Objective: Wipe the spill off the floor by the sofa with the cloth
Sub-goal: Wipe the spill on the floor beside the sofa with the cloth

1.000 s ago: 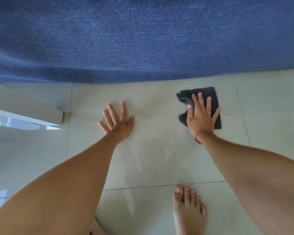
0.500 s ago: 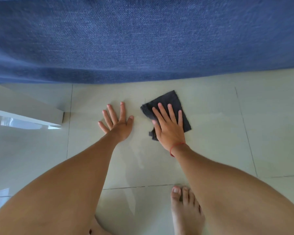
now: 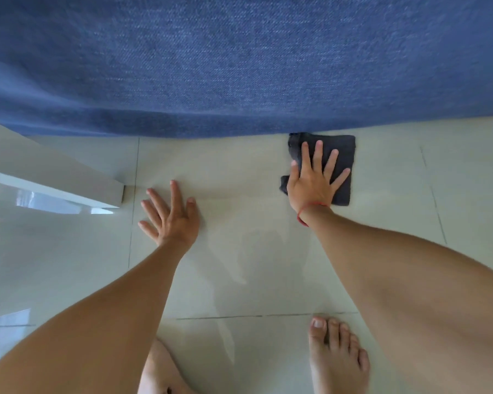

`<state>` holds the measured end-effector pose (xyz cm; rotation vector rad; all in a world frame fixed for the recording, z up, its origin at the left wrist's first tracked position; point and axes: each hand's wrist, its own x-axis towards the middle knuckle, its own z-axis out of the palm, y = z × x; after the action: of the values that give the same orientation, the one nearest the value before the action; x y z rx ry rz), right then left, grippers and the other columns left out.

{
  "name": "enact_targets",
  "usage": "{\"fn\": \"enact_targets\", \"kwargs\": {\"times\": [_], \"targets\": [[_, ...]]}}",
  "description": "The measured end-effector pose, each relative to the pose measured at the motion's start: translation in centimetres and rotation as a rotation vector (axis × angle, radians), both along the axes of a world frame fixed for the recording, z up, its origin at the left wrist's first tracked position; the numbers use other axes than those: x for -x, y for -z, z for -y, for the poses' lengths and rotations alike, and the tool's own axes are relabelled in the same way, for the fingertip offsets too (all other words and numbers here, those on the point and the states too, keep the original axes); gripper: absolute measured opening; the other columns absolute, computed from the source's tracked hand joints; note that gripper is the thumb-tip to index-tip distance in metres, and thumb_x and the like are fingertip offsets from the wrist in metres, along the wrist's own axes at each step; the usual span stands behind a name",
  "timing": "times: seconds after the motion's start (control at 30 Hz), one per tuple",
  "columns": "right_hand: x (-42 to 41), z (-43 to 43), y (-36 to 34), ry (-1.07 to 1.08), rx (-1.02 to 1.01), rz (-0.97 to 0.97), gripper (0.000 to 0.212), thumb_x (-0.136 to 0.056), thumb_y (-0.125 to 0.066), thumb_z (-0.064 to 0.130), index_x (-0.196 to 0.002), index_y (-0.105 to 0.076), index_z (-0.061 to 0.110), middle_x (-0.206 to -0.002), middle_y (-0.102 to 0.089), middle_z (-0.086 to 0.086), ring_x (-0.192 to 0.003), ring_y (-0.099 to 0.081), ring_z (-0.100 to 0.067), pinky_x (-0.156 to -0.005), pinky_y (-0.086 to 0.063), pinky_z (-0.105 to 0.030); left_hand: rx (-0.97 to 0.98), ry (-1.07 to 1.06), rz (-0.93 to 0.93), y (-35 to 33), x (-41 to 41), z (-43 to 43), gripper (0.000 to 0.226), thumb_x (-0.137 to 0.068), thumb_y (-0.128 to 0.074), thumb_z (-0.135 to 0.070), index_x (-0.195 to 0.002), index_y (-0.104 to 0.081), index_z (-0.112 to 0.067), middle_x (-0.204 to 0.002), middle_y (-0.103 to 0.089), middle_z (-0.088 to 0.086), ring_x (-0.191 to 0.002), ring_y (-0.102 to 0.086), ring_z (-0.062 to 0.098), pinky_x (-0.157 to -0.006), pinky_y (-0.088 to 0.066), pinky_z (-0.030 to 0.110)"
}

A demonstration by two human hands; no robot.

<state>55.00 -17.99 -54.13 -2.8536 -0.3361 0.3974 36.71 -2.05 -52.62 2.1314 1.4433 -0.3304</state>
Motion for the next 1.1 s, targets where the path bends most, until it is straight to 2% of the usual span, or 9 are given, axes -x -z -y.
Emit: {"fn": "enact_targets", "kwargs": {"times": [0.37,0.43,0.53,0.57,0.67,0.73,0.93,1.0,1.1], "targets": [[8.6,-6.0,0.0,-0.480,-0.044,-0.006,0.051,-0.100,-0.023,0.042,-0.150,-0.019,0.033,-0.162,-0.009,0.008,-0.150,0.001,-0.026,-0.114,0.010,-0.057,0.086,0.067,-0.059,-0.3,0.4,-0.2,0.059,-0.099,-0.017,-0.051,-0.150,0.012,-0.046,-0.159,0.030,0.003,-0.146,0.028,0.022,-0.116,0.016,0.048],[9.3,-4.4,-0.1,-0.581,-0.053,-0.004,0.051,-0.098,-0.022,0.042,-0.148,-0.027,0.032,-0.160,-0.020,0.007,-0.149,-0.010,-0.027,-0.115,0.003,-0.056,0.070,0.088,-0.064,-0.3,1.4,0.3,0.059,-0.099,-0.017,-0.052,-0.151,0.012,-0.045,-0.159,0.030,0.004,-0.146,0.029,0.022,-0.117,0.016,0.047],[7.9,-0.7,0.0,-0.767,-0.033,0.044,0.050,-0.095,-0.027,0.041,-0.141,-0.043,0.030,-0.152,-0.040,0.007,-0.143,-0.033,-0.026,-0.116,-0.015,-0.054,0.024,0.052,-0.055,-0.3,3.1,0.2,0.060,-0.099,-0.016,-0.053,-0.151,0.011,-0.043,-0.159,0.028,0.005,-0.147,0.027,0.023,-0.117,0.016,0.048],[7.0,0.7,0.0,-0.791,-0.011,0.061,0.049,-0.095,-0.029,0.041,-0.140,-0.045,0.031,-0.150,-0.041,0.008,-0.141,-0.035,-0.023,-0.116,-0.016,-0.052,0.003,0.032,-0.049,-0.3,3.5,-0.2,0.060,-0.099,-0.017,-0.052,-0.152,0.010,-0.043,-0.160,0.027,0.005,-0.147,0.026,0.023,-0.117,0.016,0.048],[3.8,4.6,-0.4,-0.643,0.044,0.046,0.053,-0.095,-0.020,0.045,-0.145,-0.035,0.035,-0.155,-0.031,0.013,-0.146,-0.025,-0.017,-0.117,-0.007,-0.045,-0.055,-0.053,-0.062,-0.2,4.8,-1.6,0.060,-0.099,-0.017,-0.050,-0.152,0.008,-0.042,-0.160,0.025,0.005,-0.148,0.024,0.023,-0.116,0.016,0.050],[2.0,5.8,-0.6,-0.489,0.066,0.039,0.055,-0.095,-0.013,0.047,-0.148,-0.026,0.037,-0.159,-0.019,0.016,-0.149,-0.012,-0.015,-0.118,-0.002,-0.047,-0.037,-0.128,-0.075,0.1,5.6,-2.2,0.060,-0.098,-0.017,-0.050,-0.152,0.008,-0.043,-0.160,0.026,0.004,-0.148,0.024,0.023,-0.115,0.017,0.049],[2.2,-0.6,0.1,-0.176,-0.005,0.010,0.051,-0.101,-0.019,0.042,-0.151,-0.016,0.033,-0.162,-0.005,0.009,-0.149,0.005,-0.025,-0.115,0.010,-0.058,-0.004,-0.155,-0.058,0.6,5.9,-2.2,0.058,-0.099,-0.014,-0.051,-0.151,0.010,-0.044,-0.160,0.028,0.001,-0.147,0.025,0.022,-0.115,0.017,0.050],[3.5,-3.6,0.1,-0.175,0.002,0.006,0.051,-0.101,-0.019,0.043,-0.151,-0.015,0.034,-0.162,-0.004,0.008,-0.149,0.006,-0.027,-0.114,0.010,-0.059,-0.004,-0.154,-0.059,0.6,5.9,-2.2,0.058,-0.099,-0.013,-0.051,-0.151,0.011,-0.044,-0.159,0.029,0.001,-0.147,0.026,0.022,-0.115,0.018,0.050],[6.5,-7.9,0.0,-0.319,-0.001,0.019,0.050,-0.100,-0.020,0.043,-0.150,-0.019,0.034,-0.162,-0.007,0.008,-0.149,0.001,-0.029,-0.114,0.008,-0.060,0.016,-0.145,-0.057,0.6,6.0,-2.3,0.057,-0.099,-0.012,-0.050,-0.150,0.013,-0.044,-0.159,0.031,0.002,-0.147,0.027,0.022,-0.115,0.018,0.050]]}}
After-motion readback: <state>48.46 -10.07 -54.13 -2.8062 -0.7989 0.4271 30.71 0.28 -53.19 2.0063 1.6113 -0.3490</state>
